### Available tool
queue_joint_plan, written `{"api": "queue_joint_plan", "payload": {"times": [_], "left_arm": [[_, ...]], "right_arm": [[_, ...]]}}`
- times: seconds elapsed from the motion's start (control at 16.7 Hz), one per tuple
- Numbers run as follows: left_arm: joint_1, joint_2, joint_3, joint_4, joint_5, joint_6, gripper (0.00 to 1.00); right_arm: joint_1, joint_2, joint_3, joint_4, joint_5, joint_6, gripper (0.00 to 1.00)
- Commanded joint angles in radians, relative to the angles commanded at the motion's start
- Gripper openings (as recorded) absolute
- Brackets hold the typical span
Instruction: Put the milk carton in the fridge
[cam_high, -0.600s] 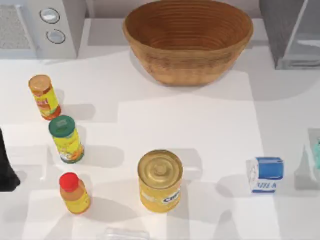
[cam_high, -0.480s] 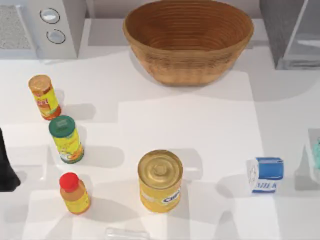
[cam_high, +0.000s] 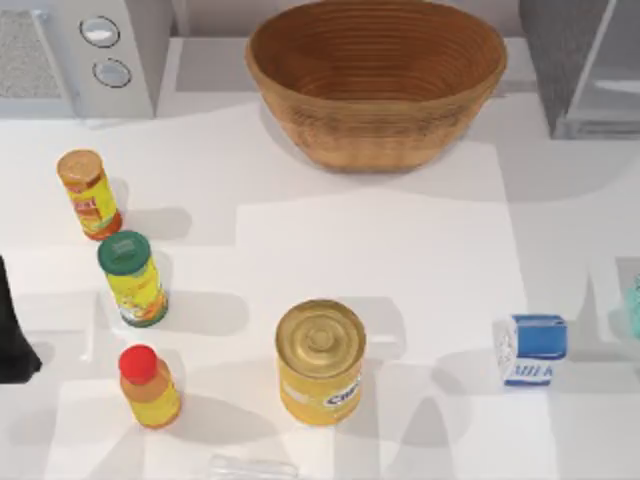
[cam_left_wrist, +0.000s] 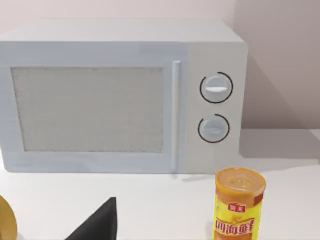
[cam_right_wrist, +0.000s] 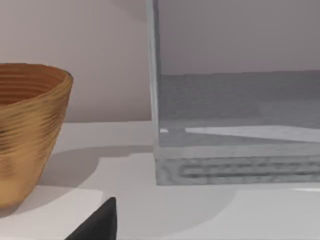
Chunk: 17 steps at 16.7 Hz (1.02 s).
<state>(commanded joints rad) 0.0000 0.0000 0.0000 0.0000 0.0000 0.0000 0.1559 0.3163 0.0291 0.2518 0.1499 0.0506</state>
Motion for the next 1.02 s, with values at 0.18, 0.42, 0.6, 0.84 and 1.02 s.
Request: {"api": "queue_joint_plan", "payload": {"times": [0.18,0.42,0.6,0.84,1.02], "left_arm": [[0.000,0.000,0.000,0.000,0.000,0.000,1.00],[0.000,0.000,0.000,0.000,0.000,0.000,1.00],[0.000,0.000,0.000,0.000,0.000,0.000,1.00],[0.000,0.000,0.000,0.000,0.000,0.000,1.00],[0.000,0.000,0.000,0.000,0.000,0.000,1.00]], "right_arm": [[0.113,0.233,0.018,0.183,0.111,0.038,1.00],[0.289,0.600,0.039,0.467,0.286,0.099,1.00],[0.428,0.893,0.052,0.692,0.427,0.149,1.00],[0.608,1.274,0.063,0.979,0.607,0.215,1.00],[0.727,1.528,0.067,1.168,0.727,0.260,1.00]]}}
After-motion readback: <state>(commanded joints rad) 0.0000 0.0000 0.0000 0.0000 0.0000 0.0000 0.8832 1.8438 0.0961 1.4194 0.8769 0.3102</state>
